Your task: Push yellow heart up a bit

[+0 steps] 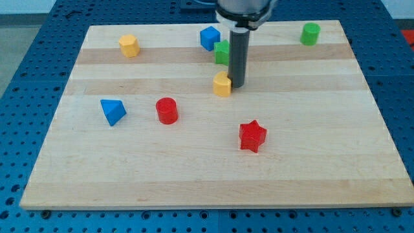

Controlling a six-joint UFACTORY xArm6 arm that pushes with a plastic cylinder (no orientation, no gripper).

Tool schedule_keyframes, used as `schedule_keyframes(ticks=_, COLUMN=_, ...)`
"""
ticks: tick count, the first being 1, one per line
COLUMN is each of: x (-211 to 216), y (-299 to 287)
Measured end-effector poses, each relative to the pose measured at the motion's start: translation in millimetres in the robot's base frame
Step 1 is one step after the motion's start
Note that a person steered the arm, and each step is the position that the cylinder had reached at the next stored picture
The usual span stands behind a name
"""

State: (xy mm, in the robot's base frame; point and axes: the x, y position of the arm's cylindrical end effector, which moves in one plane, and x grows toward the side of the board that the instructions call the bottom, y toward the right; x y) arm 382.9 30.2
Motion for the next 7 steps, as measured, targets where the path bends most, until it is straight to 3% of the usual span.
schedule_keyframes(ticks=2, x=-20.8, y=-62.8)
schedule_keyframes(ticks=3, x=-23.8, y=-58.9)
schedule_keyframes(ticks=5, x=-21.7, y=4.6)
schedule_keyframes(ticks=7, x=46.1, y=-20.5)
